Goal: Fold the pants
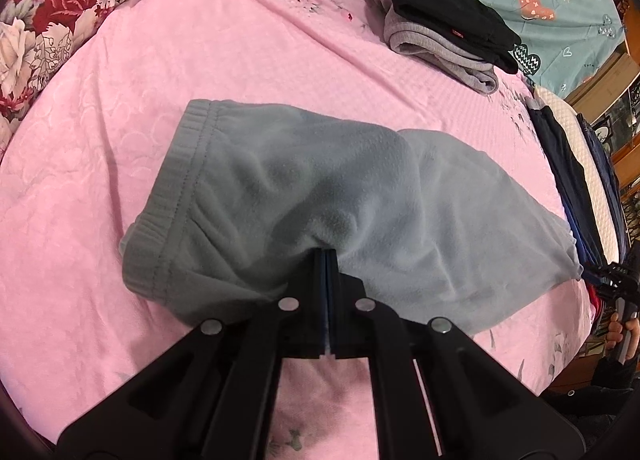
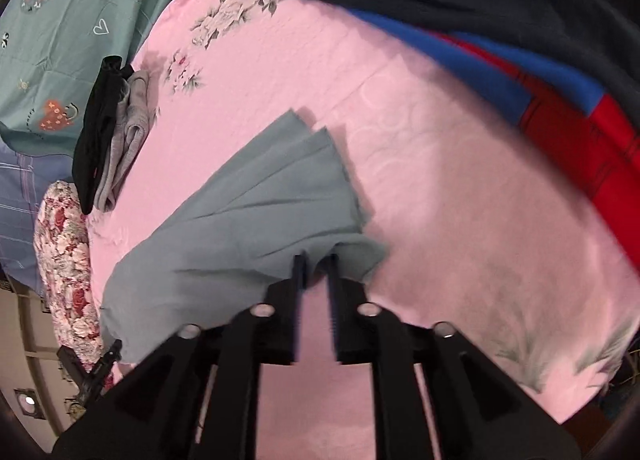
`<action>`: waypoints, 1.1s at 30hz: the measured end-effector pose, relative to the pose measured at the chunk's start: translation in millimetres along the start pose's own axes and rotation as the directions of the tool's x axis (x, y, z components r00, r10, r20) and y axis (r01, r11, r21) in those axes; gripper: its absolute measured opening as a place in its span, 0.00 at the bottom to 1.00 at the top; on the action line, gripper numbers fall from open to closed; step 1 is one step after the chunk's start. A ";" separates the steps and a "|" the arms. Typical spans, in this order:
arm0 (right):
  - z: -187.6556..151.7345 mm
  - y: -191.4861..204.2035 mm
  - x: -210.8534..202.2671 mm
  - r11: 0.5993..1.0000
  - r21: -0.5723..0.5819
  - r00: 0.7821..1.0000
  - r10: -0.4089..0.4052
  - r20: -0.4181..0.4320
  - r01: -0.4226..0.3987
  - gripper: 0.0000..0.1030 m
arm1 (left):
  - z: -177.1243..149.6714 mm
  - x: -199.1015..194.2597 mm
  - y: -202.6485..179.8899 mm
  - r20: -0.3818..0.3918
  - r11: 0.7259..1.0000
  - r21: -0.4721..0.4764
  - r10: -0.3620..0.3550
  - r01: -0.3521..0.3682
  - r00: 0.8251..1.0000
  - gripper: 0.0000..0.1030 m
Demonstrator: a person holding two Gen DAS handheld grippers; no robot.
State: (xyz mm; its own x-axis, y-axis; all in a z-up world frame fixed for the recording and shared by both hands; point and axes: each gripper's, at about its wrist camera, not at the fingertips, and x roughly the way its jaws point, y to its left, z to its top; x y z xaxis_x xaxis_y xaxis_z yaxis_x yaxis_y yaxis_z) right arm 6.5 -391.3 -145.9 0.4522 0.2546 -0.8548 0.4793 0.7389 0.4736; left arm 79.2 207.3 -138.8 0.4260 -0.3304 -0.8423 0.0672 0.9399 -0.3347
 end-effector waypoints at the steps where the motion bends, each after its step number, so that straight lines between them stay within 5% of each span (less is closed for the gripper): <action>1: 2.6 1.9 -8.3 1.000 -0.012 1.000 -0.023 0.020 0.023 0.33 | 0.0 0.0 0.1 0.000 1.000 -0.001 0.000 0.000 1.000 0.03; 6: 26.0 13.7 -31.8 0.994 -0.107 0.996 -0.028 0.089 0.038 0.35 | -1.4 -0.8 -1.4 0.007 1.000 -0.002 0.006 -0.006 1.000 0.03; 17: 65.9 23.7 23.7 0.955 -0.294 0.996 -0.056 -0.070 0.033 0.35 | -1.5 -1.0 2.7 0.006 0.999 -0.052 -0.006 0.006 1.000 0.03; 20: 65.7 26.6 25.2 0.945 -0.325 0.996 -0.070 -0.057 0.048 0.07 | -0.7 -1.0 -0.9 0.001 0.999 -0.047 0.017 -0.017 1.000 0.03; 27: 81.9 37.0 10.6 0.939 -0.334 0.996 -0.074 0.047 0.086 0.05 | 1.1 0.4 -4.5 -0.001 0.997 -0.053 0.048 -0.048 0.999 0.03; 33: 93.8 37.0 34.9 0.928 -0.340 0.989 -0.146 0.036 0.150 0.05 | 0.4 0.5 -4.1 0.003 0.997 -0.055 0.045 -0.044 0.999 0.03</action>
State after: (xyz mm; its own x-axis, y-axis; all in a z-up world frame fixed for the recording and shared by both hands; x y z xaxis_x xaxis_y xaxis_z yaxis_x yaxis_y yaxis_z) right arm 110.6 -413.6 -138.4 0.4043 0.1211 -0.9066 0.2568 0.9363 0.2396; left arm 79.5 203.4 -137.7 0.4311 -0.2879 -0.8551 -0.0019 0.9474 -0.3199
